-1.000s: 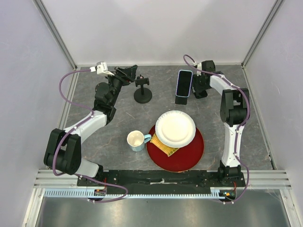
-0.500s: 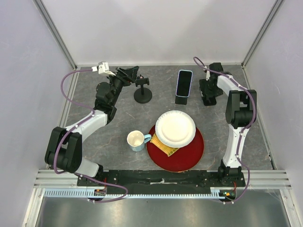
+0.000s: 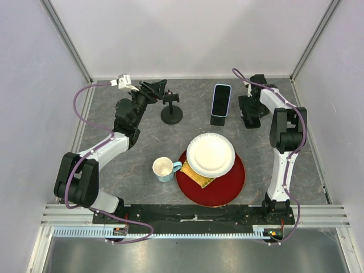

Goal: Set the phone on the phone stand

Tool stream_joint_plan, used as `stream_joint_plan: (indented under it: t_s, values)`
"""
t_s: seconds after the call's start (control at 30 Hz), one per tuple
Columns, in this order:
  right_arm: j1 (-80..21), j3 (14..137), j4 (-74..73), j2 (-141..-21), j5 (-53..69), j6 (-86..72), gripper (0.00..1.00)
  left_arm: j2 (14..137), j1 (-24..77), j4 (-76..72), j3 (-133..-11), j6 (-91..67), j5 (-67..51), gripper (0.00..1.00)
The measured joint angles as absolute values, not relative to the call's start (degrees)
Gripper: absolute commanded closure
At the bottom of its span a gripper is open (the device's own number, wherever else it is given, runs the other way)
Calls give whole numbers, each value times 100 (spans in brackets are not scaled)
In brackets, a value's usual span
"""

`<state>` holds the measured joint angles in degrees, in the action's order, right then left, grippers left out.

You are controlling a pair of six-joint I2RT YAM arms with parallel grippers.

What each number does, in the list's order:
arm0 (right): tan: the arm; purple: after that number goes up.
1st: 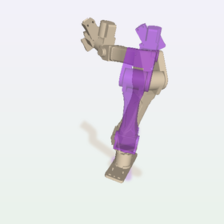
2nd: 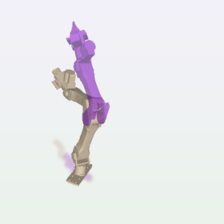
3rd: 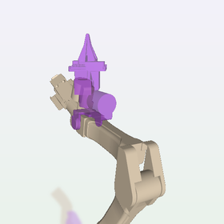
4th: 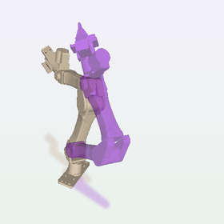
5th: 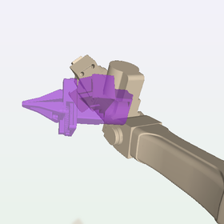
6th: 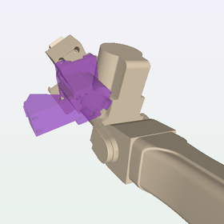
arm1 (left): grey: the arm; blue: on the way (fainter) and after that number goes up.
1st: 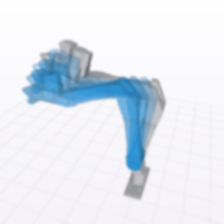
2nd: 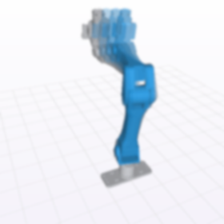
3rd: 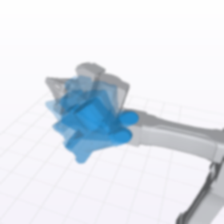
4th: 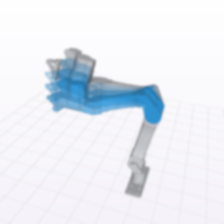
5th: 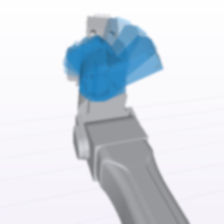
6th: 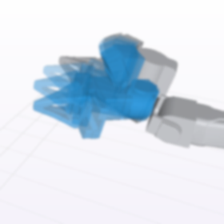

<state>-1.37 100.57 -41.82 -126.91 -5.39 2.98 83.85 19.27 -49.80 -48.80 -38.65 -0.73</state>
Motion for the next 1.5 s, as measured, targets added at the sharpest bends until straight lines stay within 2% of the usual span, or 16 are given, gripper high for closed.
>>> stream_joint_plan:
  t_s: [0.2, 0.5, 0.97, 1.07, 1.13, 1.17, 1.2, 1.27, 1.33, 1.37, 1.5]
  values:
    - [-211, 10132, -4230, -12728, -670, 301, 7, 8385, 1927, -4980, -4880, -3868, -130, 24]
    - [-209, 10313, -4298, -12862, -489, 298, 15, 8385, 1925, -4982, -4880, -3868, -161, 24]
    - [-126, 10484, -4392, -12988, -283, 250, 12, 8385, 1925, -4982, -4880, -3872, -172, 24]
    - [-126, 10512, -4379, -13013, -242, 248, 19, 8385, 1925, -4982, -4880, -3872, -178, 24]
    - [-123, 10516, -4381, -13015, -215, 261, 32, 8385, 1925, -4982, -4880, -3872, -183, 24]
    - [-123, 10516, -4381, -13015, -196, 276, 46, 8385, 1925, -4982, -4880, -3872, -183, 24]
    - [-123, 10521, -4386, -13015, -196, 296, 53, 8385, 1925, -4982, -4880, -3872, -185, 24]
    - [-121, 10525, -4388, -13015, -196, 314, 65, 8385, 1925, -4982, -4880, -3872, -187, 24]
    - [-121, 10525, -4386, -13015, -193, 309, 71, 8385, 1925, -4980, -4880, -3872, -189, 24]
    - [-121, 10525, -4386, -13013, -193, 309, 78, 8385, 1925, -4982, -4880, -3872, -189, 24]
    - [-123, 10355, -4222, -12912, -239, 305, 98, 8385, 1925, -4984, -4880, -3874, -202, 24]
